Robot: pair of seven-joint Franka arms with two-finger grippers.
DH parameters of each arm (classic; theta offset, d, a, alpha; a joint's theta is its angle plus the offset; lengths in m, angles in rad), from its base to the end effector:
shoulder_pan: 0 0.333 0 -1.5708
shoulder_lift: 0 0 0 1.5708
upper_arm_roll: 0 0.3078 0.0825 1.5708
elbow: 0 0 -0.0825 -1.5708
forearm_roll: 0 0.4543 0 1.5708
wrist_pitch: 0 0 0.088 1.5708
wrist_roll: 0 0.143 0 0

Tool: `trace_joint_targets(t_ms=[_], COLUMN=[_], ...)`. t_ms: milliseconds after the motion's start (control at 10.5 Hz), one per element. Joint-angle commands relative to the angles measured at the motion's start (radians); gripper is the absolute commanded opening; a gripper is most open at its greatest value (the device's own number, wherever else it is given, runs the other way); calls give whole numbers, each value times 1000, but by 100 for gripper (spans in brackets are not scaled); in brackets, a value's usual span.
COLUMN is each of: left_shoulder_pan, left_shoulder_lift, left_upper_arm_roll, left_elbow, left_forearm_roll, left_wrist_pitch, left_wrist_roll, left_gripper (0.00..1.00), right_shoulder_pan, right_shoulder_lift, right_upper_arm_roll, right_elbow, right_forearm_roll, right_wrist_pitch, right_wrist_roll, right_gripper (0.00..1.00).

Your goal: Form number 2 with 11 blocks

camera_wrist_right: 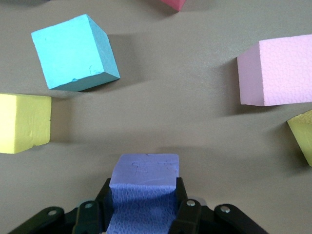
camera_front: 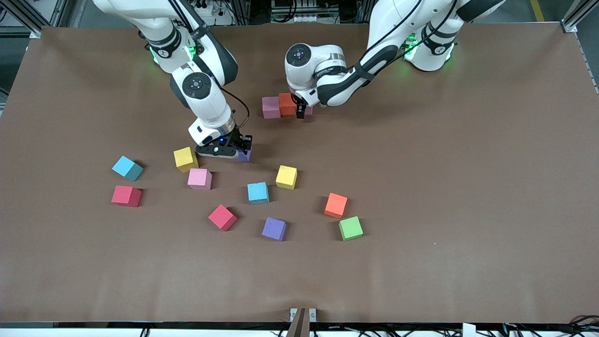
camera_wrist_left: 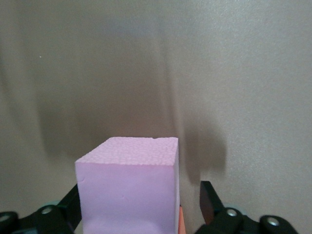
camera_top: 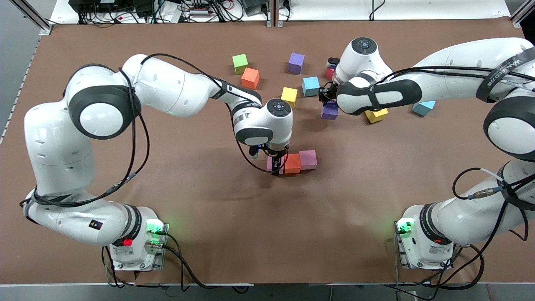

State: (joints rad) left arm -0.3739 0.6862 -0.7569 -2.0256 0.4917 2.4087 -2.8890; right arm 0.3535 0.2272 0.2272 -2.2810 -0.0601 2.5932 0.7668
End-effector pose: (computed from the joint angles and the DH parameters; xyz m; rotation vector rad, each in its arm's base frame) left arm 0.2425 -0.5734 0.0876 -2.2468 -2.0322 0.1679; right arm 0.4870 0.3258 0.1655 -3.0617 0.2211 -0.0942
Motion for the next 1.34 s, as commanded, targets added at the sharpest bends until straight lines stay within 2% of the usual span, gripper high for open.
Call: trace_joint_targets(t_ms=[0, 191, 382, 669, 1242], left_shoulder_pan=[-7, -2, 7, 45, 92], left_shoulder_lift=[10, 1, -4, -17, -57], left_upper_arm_roll=[-24, -25, -57, -142, -171], left_elbow=[1, -1, 1, 1, 4], left_forearm_roll=[126, 126, 126, 126, 110], left_wrist_pitch=[0, -9, -55, -130, -158], left_wrist_roll=[-455, -452, -446, -431, -392], left_gripper=[100, 100, 100, 100, 100], right_shoulder_pan=[15, 33, 42, 61, 104], right_shoulder_lift=[23, 38, 50, 64, 98], right_upper_arm_roll=[4, 4, 4, 9, 12], right_elbow=[34, 52, 63, 81, 139], right_forearm_roll=[-3, -3, 0, 2, 2], right_wrist_pitch=[-13, -13, -15, -34, -74], right_wrist_roll=[49, 77, 80, 124, 186], right_gripper=[0, 0, 0, 0, 0])
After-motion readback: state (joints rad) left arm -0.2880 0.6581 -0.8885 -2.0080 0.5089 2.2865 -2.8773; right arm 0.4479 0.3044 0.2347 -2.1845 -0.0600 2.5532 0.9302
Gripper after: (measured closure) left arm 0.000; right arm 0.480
